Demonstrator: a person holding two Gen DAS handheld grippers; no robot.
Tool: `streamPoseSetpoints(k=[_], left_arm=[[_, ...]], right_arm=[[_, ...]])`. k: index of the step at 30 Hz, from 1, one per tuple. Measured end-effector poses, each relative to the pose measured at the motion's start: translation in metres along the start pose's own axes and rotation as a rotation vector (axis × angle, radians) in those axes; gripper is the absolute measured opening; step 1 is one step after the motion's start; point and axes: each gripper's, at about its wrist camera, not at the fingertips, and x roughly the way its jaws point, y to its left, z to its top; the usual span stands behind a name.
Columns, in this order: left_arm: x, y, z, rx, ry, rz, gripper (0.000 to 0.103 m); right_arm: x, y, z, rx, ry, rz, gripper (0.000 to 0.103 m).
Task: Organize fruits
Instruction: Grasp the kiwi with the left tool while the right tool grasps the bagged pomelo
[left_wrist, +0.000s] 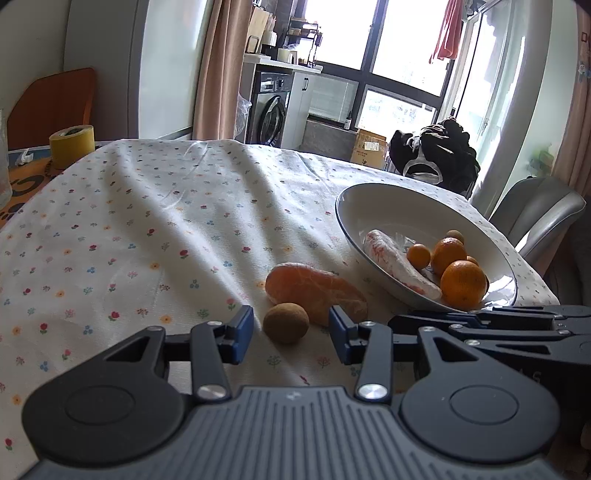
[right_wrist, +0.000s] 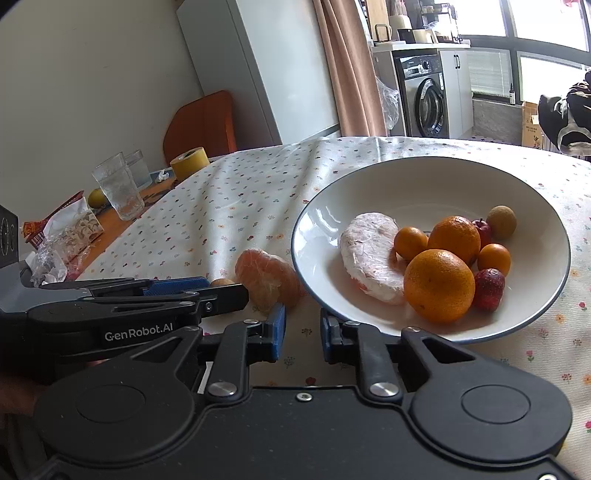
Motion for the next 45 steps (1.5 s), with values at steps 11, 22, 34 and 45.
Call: streamPoseSetpoints(k=[11, 22, 34, 45], left_arm=[[-0.016, 0.018, 0.003, -0.058, -0.031, 0.002, 0.025], [-0.035, 0.041, -0.003, -0.117, -0.052, 0.009, 0.025], [-0.051, 0.067, -0.011, -0.169, -0.071, 0.022, 0.025], [-0.059, 0.076, -0.014, -0.182, -0.077, 0.027, 0.025]], right_arm=[[0.012, 0.022, 0.008, -0.077, 0.003, 0.026, 0.049], [0.032, 0.039, 0.019, -0.163, 0.028, -0.004, 0.061], [0.052, 0.071, 0.013, -0.323, 0.031, -0.084, 0.076], [0.056, 0.077, 0.014, -0.343, 0.048, -0.084, 0.07]])
